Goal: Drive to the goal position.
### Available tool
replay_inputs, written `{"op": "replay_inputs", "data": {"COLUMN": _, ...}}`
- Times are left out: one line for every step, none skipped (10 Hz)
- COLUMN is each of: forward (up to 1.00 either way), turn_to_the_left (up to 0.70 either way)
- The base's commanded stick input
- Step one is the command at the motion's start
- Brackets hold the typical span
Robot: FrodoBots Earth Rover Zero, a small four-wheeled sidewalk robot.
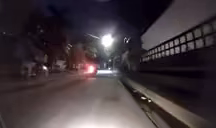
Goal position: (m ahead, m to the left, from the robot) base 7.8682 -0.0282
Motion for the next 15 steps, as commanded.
{"op": "replay_inputs", "data": {"forward": 0.50, "turn_to_the_left": 0.00}}
{"op": "replay_inputs", "data": {"forward": 0.50, "turn_to_the_left": 0.00}}
{"op": "replay_inputs", "data": {"forward": 0.50, "turn_to_the_left": 0.00}}
{"op": "replay_inputs", "data": {"forward": 0.50, "turn_to_the_left": 0.00}}
{"op": "replay_inputs", "data": {"forward": 0.50, "turn_to_the_left": 0.00}}
{"op": "replay_inputs", "data": {"forward": 0.50, "turn_to_the_left": 0.00}}
{"op": "replay_inputs", "data": {"forward": 0.50, "turn_to_the_left": 0.00}}
{"op": "replay_inputs", "data": {"forward": 0.50, "turn_to_the_left": 0.00}}
{"op": "replay_inputs", "data": {"forward": 0.50, "turn_to_the_left": 0.00}}
{"op": "replay_inputs", "data": {"forward": 0.50, "turn_to_the_left": 0.00}}
{"op": "replay_inputs", "data": {"forward": 0.50, "turn_to_the_left": 0.00}}
{"op": "replay_inputs", "data": {"forward": 0.50, "turn_to_the_left": 0.00}}
{"op": "replay_inputs", "data": {"forward": 0.50, "turn_to_the_left": 0.00}}
{"op": "replay_inputs", "data": {"forward": 0.50, "turn_to_the_left": 0.00}}
{"op": "replay_inputs", "data": {"forward": 0.50, "turn_to_the_left": -0.34}}
